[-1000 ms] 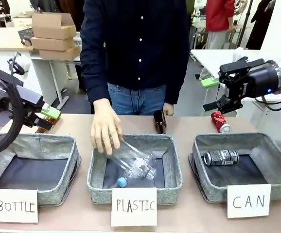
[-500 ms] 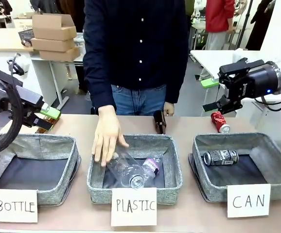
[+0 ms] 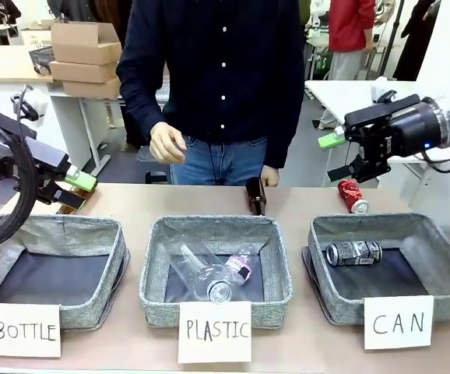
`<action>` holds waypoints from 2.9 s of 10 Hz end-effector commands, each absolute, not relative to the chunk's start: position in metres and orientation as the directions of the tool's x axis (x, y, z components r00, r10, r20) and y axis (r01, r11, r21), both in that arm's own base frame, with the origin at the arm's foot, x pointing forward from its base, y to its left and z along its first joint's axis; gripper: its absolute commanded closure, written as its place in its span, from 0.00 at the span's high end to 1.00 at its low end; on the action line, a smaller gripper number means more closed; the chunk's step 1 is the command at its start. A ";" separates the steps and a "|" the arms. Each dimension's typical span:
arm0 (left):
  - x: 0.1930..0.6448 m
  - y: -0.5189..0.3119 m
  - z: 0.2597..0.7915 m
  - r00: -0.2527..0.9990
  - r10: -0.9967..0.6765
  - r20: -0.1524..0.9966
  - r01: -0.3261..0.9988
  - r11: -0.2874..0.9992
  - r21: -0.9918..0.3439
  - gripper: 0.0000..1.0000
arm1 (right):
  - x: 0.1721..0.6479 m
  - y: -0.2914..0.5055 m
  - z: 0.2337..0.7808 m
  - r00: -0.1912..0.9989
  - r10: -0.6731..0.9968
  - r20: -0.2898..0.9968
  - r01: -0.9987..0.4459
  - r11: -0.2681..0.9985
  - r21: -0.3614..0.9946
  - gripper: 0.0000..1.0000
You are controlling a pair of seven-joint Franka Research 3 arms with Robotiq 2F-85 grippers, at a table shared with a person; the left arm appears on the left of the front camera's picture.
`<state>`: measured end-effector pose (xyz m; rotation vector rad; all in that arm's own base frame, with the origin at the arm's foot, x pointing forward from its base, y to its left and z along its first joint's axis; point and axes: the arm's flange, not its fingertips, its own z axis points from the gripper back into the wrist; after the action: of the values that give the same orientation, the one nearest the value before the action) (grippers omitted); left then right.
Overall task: Sort the can waste into the basket.
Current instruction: Pick up the can waste from the table and place it in the right Fabric basket.
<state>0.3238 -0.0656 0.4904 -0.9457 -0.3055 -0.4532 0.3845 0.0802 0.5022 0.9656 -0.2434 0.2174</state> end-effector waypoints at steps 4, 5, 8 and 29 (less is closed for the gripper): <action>0.324 -0.062 0.490 0.855 -0.246 0.456 0.515 0.500 -0.696 1.00 | 0.444 0.058 0.479 0.962 0.002 0.272 -0.003 1.000 0.004 1.00; 0.324 -0.062 0.490 0.855 -0.246 0.456 0.515 0.500 -0.696 1.00 | 0.439 0.048 0.480 0.963 -0.029 0.267 0.027 1.000 0.011 1.00; 0.324 -0.062 0.490 0.855 -0.246 0.456 0.515 0.500 -0.696 1.00 | 0.449 0.046 0.475 0.916 0.082 0.393 -0.153 0.976 0.154 1.00; 0.324 -0.062 0.490 0.855 -0.246 0.456 0.515 0.500 -0.696 1.00 | 0.625 -0.006 0.316 0.937 -0.111 0.331 0.086 0.992 0.089 0.00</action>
<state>0.3240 -0.0647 0.4908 -0.9455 -0.3077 -0.4521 0.6346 0.0004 0.3142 0.0478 -0.3209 -0.1142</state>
